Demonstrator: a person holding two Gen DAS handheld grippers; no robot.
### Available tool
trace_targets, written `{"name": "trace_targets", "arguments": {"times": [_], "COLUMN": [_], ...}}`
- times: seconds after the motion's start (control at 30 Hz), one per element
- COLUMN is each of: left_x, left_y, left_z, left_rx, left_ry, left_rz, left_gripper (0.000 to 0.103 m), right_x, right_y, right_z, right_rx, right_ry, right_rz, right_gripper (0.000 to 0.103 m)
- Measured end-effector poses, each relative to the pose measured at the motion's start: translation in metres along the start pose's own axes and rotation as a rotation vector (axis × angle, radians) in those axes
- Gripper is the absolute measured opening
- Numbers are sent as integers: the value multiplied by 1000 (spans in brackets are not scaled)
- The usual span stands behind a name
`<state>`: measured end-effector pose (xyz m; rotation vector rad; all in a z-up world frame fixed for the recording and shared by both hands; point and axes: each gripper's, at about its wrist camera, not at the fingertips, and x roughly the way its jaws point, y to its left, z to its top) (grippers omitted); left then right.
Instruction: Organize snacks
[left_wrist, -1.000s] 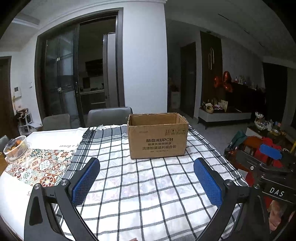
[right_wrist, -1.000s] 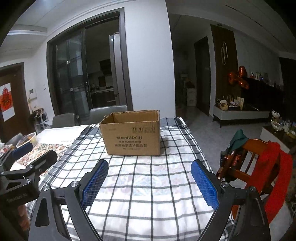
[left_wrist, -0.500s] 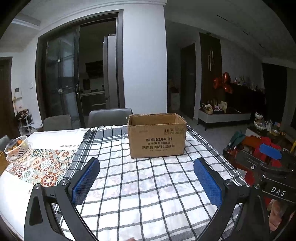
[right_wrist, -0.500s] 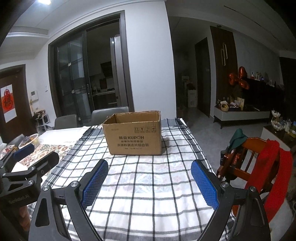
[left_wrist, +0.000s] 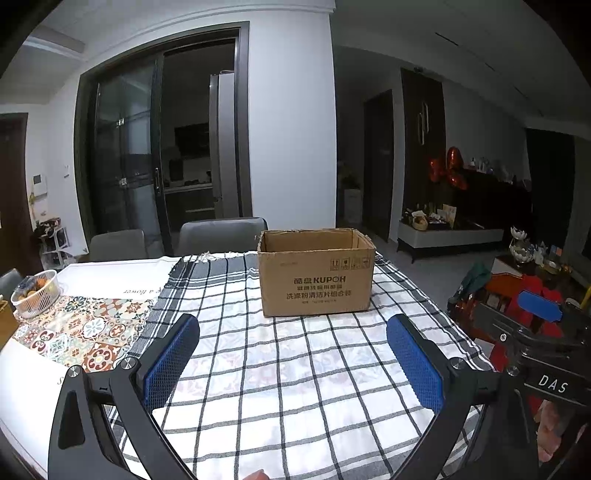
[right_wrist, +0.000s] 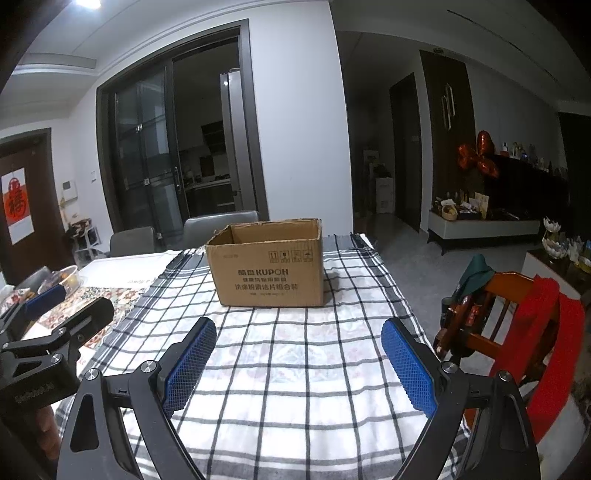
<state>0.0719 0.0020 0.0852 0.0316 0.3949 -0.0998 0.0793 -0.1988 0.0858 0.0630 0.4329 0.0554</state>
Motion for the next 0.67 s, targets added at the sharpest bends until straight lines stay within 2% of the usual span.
{"name": "trace_targets", "arguments": {"times": [0.67], "left_x": [3], "left_y": [-1], "left_z": [-2], "left_rx": [-4], "left_ry": [19], "left_rz": [-6], "left_gripper": [103], "right_x": [2], "right_y": [-2], "right_z": [-2], "right_rx": [2], "right_ry": [4], "right_rz": [-2], "right_gripper": [92]}}
